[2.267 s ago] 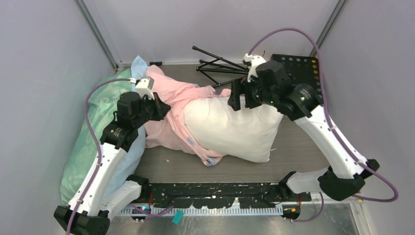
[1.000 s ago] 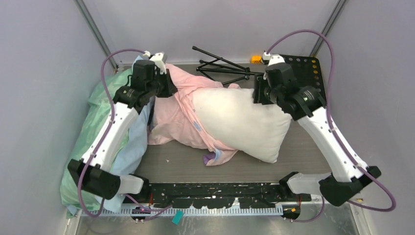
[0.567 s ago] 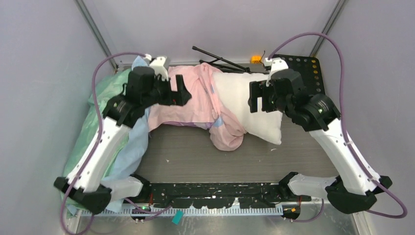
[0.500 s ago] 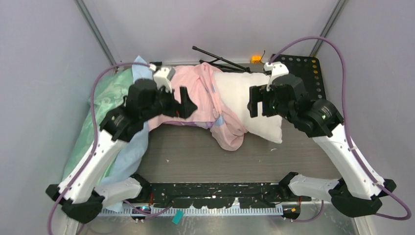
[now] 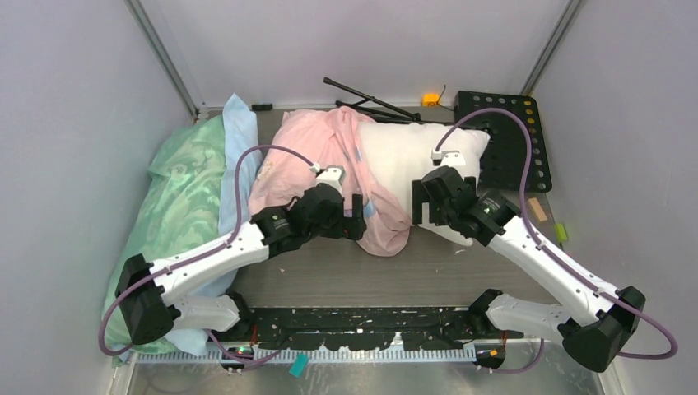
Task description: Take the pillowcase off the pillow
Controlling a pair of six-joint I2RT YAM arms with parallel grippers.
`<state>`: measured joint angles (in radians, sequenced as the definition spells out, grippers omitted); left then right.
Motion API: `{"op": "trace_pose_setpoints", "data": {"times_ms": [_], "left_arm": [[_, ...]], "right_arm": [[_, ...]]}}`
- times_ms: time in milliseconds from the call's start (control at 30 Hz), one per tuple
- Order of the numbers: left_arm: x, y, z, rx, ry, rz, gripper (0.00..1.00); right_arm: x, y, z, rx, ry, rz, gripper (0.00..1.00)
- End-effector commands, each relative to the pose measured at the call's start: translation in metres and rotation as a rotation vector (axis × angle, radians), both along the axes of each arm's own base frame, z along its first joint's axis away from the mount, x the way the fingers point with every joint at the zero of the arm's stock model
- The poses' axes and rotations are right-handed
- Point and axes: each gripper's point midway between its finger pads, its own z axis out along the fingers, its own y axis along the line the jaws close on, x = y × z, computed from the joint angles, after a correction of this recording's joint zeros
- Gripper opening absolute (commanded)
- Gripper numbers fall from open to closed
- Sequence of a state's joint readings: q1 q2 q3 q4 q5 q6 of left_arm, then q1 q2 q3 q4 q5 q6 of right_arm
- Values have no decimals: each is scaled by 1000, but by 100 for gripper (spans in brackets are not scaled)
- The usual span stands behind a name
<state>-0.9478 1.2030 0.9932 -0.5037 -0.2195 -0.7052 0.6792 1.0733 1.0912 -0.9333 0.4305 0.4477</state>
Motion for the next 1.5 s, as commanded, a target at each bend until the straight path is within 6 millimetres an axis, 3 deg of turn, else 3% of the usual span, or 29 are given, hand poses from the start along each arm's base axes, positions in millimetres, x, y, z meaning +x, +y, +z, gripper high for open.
{"op": "trace_pose_setpoints", "data": {"times_ms": [0,167,300,433,567,633,700,733,767,833,867,1033,1167,1267,1400,1467], "left_arm": [[32,-27,43,-163,-156,120,99],[46,-38,50,-208,-205,150,99],[58,-55,49,-206,-210,145,100],[75,-67,41,-173,-217,189,100],[90,-59,20,-104,-224,262,96],[95,-54,10,-104,-212,274,83],[99,-46,0,-118,-187,276,60],[100,-41,-3,-123,-178,278,41],[99,-33,-4,-122,-174,287,25],[98,-13,-6,-80,-179,301,6],[98,1,-7,-42,-187,315,1],[92,84,-6,111,-184,399,0],[91,154,6,136,-194,506,0],[91,195,20,149,-208,576,0],[94,221,43,149,-222,596,0],[97,211,57,118,-245,517,0]], "right_arm": [[24,-19,15,53,-195,-189,100],[24,-42,1,96,-194,-251,100],[25,-39,-17,168,-116,-239,100],[27,-27,-19,244,-117,-219,97],[28,-22,-18,268,-109,-206,80],[29,-24,-15,264,-118,-211,63],[29,-29,-9,251,-141,-227,45],[30,-33,-4,245,-160,-237,27],[30,-38,0,233,-178,-252,15],[32,-50,10,205,-211,-285,1],[34,-58,20,192,-235,-307,0],[38,-97,56,133,-326,-417,0],[37,-133,87,109,-411,-571,0],[31,-152,109,122,-489,-686,0],[25,-159,133,151,-559,-727,0],[28,-148,140,160,-550,-641,0]]}}
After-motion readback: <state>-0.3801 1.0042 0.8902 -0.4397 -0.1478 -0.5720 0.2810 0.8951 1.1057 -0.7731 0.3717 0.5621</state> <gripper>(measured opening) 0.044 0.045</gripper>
